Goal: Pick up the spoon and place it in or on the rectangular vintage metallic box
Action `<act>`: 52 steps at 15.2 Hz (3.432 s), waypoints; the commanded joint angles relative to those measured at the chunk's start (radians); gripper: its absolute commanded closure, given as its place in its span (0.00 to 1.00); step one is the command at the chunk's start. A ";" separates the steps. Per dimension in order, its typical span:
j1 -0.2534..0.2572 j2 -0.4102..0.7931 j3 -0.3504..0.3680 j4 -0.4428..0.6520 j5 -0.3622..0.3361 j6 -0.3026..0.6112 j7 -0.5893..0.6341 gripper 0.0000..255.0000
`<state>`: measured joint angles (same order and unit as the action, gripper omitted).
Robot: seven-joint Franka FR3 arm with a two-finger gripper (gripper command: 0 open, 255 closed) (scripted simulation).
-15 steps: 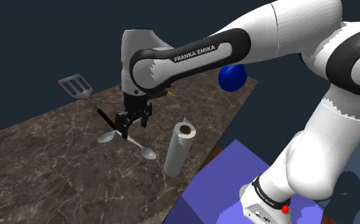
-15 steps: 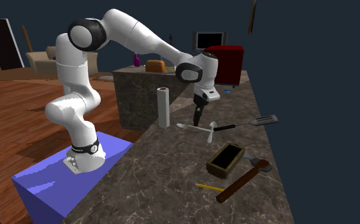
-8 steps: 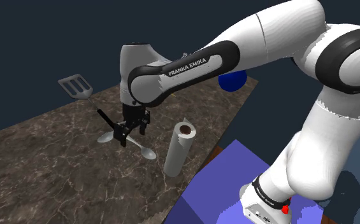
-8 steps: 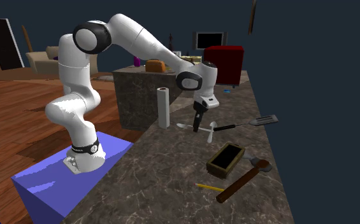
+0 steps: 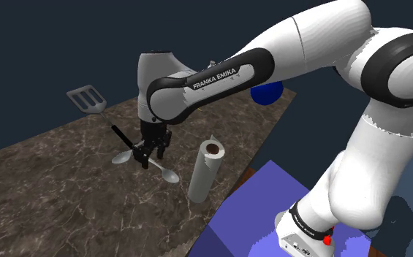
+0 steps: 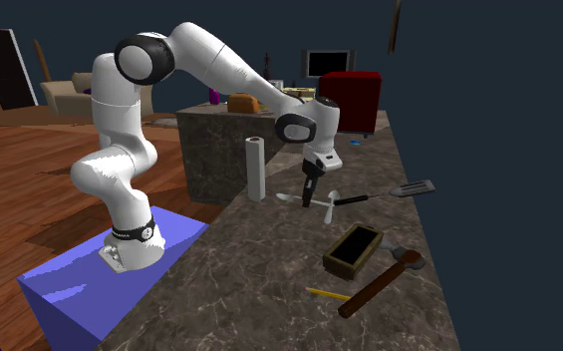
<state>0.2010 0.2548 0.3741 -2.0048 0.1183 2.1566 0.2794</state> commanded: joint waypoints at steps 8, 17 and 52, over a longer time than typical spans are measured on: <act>0.001 0.001 0.000 -0.002 0.000 0.004 0.001 1.00; -0.007 -0.055 0.004 0.044 0.015 -0.096 0.003 1.00; -0.165 0.300 -0.135 0.819 -0.088 -0.568 -0.252 1.00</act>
<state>0.0382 0.5227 0.2434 -1.2401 0.0360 1.6129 0.0362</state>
